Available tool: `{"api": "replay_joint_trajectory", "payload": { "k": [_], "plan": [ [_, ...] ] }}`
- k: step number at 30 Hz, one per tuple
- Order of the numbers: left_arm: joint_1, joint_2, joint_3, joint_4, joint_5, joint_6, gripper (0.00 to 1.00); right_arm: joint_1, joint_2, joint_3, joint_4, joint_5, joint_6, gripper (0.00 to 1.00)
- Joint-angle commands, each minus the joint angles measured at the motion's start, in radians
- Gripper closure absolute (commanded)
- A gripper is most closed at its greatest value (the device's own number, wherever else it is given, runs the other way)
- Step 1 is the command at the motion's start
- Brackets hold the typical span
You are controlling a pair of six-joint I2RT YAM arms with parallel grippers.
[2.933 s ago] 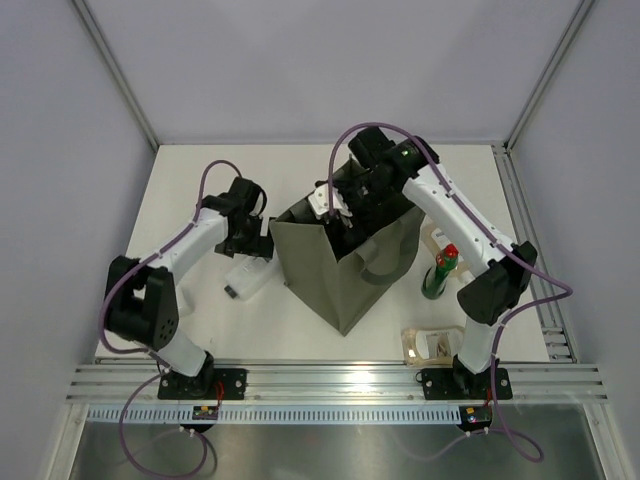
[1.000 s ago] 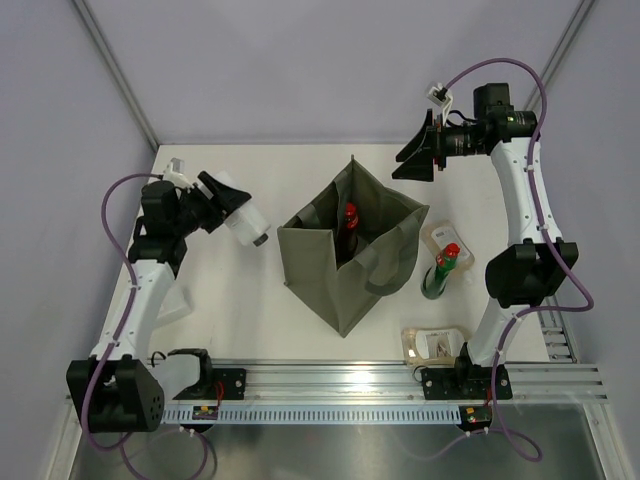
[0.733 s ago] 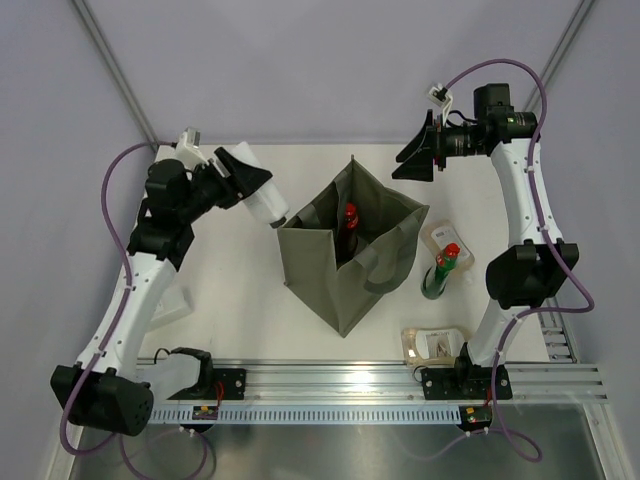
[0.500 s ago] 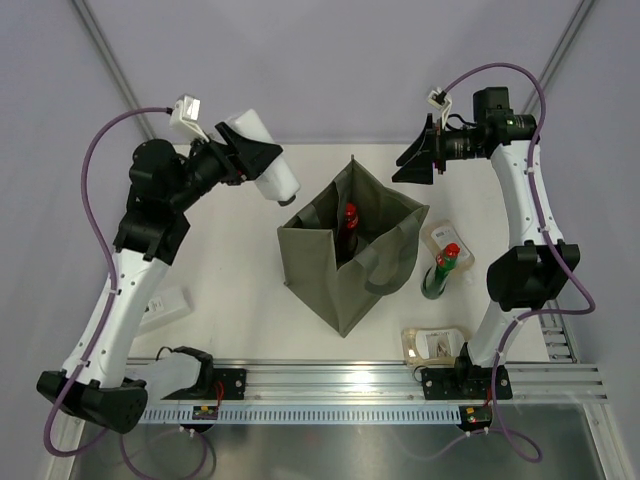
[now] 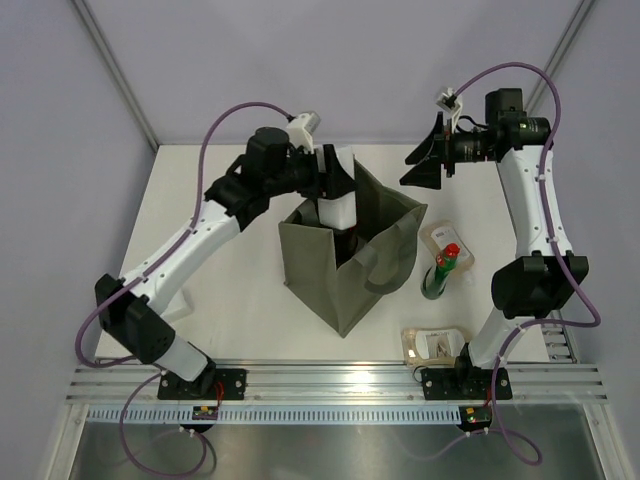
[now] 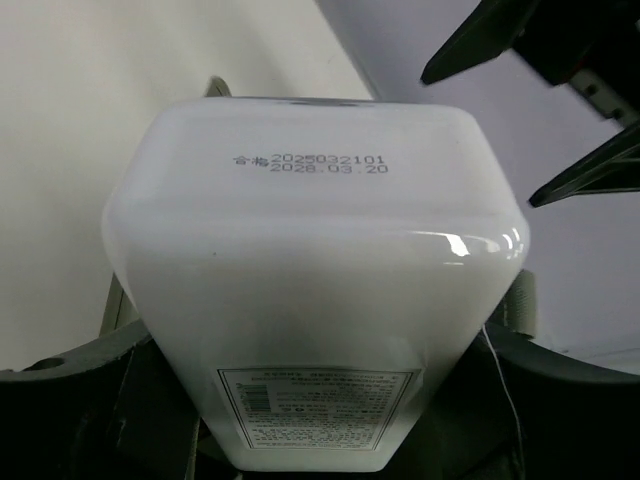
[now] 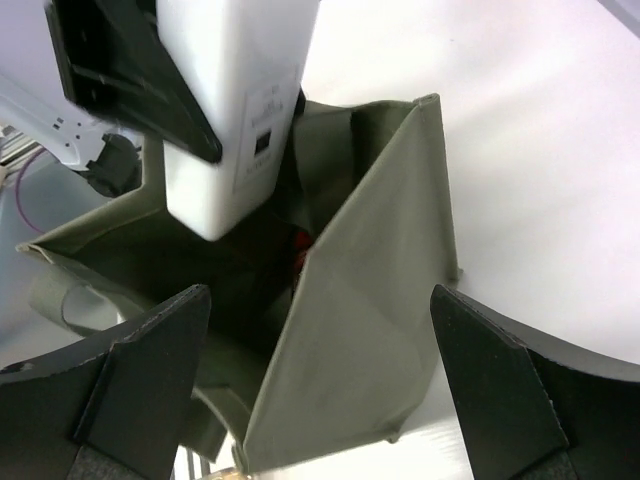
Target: Place the personal care products into the canvas bag
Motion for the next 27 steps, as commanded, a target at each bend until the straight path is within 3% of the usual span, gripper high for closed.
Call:
{"api": "replay_joint_trajectory", "payload": {
  "k": [1, 5, 6, 12, 19, 20, 27],
  "plan": [
    [-0.071, 0.005, 0.165, 0.069, -0.079, 0.123, 0.96, -0.036, -0.037, -0.018, -0.025, 0.021, -0.057, 0.00],
    [-0.126, 0.036, 0.177, 0.018, -0.142, 0.196, 0.80, -0.062, -0.032, -0.062, -0.033, 0.073, -0.109, 0.00],
    [-0.140, 0.041, 0.172, -0.003, -0.167, 0.208, 0.62, -0.067, -0.031, -0.070, -0.033, 0.084, -0.127, 0.00],
    [-0.159, 0.032, 0.123, -0.034, -0.188, 0.272, 0.27, -0.088, -0.012, -0.111, -0.051, 0.176, -0.237, 0.00],
    [-0.159, 0.001, 0.106, -0.065, -0.237, 0.320, 0.14, -0.093, 0.000, -0.115, -0.073, 0.165, -0.268, 0.00],
    [-0.159, -0.005, 0.108, -0.068, -0.245, 0.323, 0.06, -0.093, 0.000, -0.115, -0.074, 0.162, -0.268, 0.01],
    [-0.159, -0.031, 0.105, -0.089, -0.282, 0.360, 0.01, -0.093, -0.002, -0.110, -0.126, 0.211, -0.340, 0.01]
  ]
}}
